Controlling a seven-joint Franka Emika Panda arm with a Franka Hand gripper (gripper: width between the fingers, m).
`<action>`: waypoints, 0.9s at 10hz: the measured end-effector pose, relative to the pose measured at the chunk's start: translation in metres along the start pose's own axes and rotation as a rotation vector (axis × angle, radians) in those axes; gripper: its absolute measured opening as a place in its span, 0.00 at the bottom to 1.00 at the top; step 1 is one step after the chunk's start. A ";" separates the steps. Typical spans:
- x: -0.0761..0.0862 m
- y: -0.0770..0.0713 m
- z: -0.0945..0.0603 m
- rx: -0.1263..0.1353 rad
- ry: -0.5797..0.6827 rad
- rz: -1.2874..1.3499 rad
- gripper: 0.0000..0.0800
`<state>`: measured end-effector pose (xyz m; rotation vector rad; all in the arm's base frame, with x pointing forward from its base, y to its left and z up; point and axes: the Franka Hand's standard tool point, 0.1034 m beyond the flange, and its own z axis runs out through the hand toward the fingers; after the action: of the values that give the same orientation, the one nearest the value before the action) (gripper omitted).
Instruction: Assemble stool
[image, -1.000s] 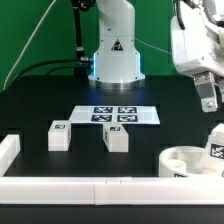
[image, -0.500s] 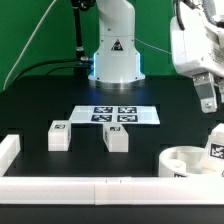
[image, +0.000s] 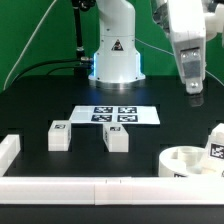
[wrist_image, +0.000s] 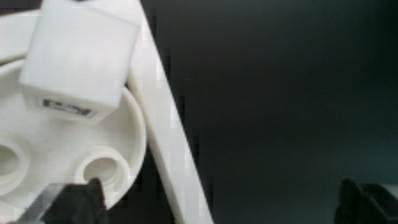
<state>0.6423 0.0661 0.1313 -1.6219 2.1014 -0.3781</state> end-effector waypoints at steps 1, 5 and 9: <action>0.004 0.000 0.001 0.000 0.005 -0.004 0.81; 0.017 -0.008 -0.003 -0.004 0.004 -0.170 0.81; 0.051 -0.023 -0.010 -0.036 -0.002 -0.696 0.81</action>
Offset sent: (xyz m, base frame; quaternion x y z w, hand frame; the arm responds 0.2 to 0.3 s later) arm 0.0000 0.0000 0.0000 0.0000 0.0000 0.0000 1.0000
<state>0.6461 0.0102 0.1419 -2.3389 1.4834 -0.5513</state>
